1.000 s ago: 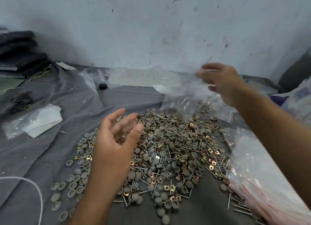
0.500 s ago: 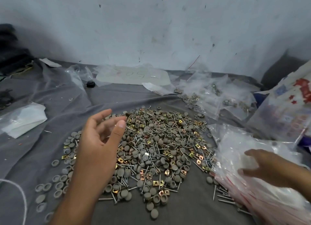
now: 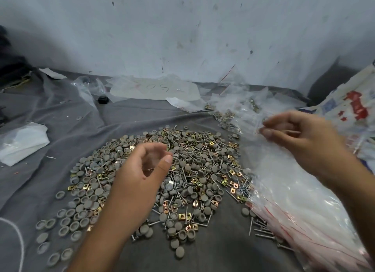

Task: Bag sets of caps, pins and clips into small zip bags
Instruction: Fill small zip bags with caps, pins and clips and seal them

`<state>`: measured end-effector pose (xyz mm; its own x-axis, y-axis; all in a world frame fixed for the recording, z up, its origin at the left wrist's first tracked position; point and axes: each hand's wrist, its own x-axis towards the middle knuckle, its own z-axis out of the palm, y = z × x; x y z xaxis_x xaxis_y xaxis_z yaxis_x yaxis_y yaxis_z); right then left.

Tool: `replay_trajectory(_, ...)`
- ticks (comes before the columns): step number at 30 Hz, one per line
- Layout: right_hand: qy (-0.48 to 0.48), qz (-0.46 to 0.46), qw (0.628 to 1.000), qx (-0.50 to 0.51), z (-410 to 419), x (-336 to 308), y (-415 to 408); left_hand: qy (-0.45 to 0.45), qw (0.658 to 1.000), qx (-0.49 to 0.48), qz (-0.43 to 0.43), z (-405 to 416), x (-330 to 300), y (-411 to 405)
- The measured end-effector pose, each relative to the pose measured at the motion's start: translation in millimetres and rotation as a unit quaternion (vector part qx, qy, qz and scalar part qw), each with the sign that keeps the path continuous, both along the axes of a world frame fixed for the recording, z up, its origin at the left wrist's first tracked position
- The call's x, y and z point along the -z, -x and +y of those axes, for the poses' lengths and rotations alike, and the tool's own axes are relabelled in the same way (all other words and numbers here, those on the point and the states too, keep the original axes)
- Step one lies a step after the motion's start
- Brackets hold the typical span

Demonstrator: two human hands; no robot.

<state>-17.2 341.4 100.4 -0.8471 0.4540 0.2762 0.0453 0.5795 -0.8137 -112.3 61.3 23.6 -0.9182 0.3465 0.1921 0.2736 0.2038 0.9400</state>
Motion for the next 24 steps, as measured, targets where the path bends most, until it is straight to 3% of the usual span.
replay_trajectory(2,0.12,0.036,0.988,-0.095,-30.4,-9.0,11.6,0.012,0.999,0.044,-0.011,3.6,-1.0,-6.0)
replay_trajectory(5,0.288,0.046,0.933,-0.213,-68.6,-11.3,26.5,0.04,0.995,0.088,-0.032,5.4,-1.0,-9.0)
replay_trajectory(7,0.386,0.064,0.892,-0.226,-82.4,-6.7,38.0,0.009,0.992,0.107,-0.061,2.6,-3.0,-6.5)
replay_trajectory(11,0.546,0.107,0.818,-0.144,-88.6,13.2,56.2,-0.06,0.992,0.095,-0.064,-2.9,-10.0,-1.5)
replay_trajectory(14,0.524,0.022,0.836,-0.159,-92.3,43.6,54.0,-0.117,0.989,-0.003,-0.093,-4.4,-5.2,3.8)
replay_trajectory(17,0.421,-0.086,0.859,-0.278,-103.9,75.9,42.0,-0.149,0.98,-0.089,-0.092,-6.4,0.2,10.3)
replay_trajectory(20,0.312,-0.089,0.899,-0.293,-112.0,89.4,38.7,-0.141,0.98,-0.12,-0.071,-6.7,5.4,13.3)
replay_trajectory(24,0.291,-0.048,0.935,-0.197,-113.1,94.1,45.9,-0.105,0.978,-0.156,-0.09,-5.3,9.2,14.4)
